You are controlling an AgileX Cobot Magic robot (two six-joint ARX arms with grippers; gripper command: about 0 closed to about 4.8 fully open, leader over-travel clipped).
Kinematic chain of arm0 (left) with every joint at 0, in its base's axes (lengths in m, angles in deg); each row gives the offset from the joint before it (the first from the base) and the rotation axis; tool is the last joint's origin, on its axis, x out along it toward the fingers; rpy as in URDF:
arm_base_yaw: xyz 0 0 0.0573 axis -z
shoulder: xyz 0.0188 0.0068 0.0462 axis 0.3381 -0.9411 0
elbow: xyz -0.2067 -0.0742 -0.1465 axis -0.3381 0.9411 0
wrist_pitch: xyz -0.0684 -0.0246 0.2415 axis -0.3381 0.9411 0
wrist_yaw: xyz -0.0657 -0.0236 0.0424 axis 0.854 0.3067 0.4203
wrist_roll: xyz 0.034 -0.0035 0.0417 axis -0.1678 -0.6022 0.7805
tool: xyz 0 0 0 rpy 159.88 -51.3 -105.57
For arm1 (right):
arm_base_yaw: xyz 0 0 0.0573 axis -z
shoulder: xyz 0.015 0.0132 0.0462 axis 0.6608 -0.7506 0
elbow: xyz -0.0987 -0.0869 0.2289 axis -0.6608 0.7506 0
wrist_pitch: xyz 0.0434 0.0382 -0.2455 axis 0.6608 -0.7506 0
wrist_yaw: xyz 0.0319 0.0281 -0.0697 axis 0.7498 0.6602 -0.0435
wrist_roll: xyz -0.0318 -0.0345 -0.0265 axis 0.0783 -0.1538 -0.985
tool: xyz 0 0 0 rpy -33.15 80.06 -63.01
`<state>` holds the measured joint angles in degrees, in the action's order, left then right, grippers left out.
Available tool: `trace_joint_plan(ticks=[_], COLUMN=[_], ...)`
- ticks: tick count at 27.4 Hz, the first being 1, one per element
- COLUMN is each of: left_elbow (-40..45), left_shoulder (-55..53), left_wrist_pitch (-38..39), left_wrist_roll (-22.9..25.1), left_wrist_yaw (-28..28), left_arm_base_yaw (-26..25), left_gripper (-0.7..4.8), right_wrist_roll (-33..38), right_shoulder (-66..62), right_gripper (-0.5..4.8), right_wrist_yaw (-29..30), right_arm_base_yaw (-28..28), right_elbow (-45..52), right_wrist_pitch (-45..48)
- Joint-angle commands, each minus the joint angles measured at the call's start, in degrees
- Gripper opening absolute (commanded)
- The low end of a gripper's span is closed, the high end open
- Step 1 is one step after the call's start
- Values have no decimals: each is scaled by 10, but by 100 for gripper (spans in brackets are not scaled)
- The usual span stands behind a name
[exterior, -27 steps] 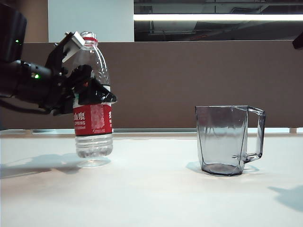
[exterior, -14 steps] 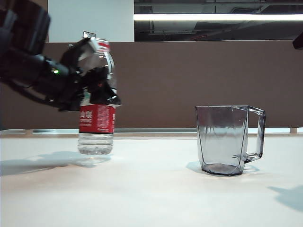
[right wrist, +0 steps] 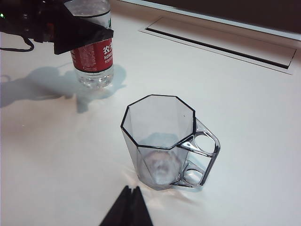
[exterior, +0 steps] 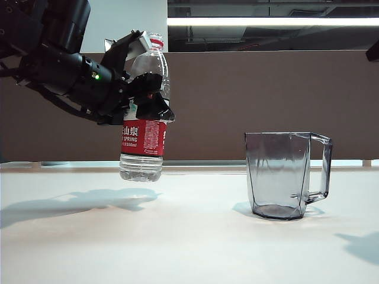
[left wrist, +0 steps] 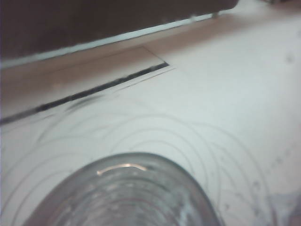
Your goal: Pick up the mineral water bottle with the left hand on the table and pour water into the mug until it's half full.
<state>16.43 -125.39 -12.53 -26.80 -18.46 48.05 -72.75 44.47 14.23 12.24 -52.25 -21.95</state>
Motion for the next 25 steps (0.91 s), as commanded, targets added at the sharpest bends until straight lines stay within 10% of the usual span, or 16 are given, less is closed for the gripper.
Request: trace_joint_plan(ticks=[1,10,25], left_elbow=[-7,-54,-100], left_shoulder=[6,5,-10], left_wrist_pitch=[-27,53,83], left_wrist_roll=[7,77,130], left_wrist_yaw=[4,-113,-138], left_arm_base_yaw=[2,65,118], left_gripper=[274,274,274], right_wrist_roll=[0,0,0], right_shoulder=[1,1,1], right_gripper=[-5,-5,-5], right_wrist_yaw=[0,0,0], right_arm_base_yaw=[0,0,0], right_elbow=[-5,-5,-5], right_wrist_pitch=[10,10,10])
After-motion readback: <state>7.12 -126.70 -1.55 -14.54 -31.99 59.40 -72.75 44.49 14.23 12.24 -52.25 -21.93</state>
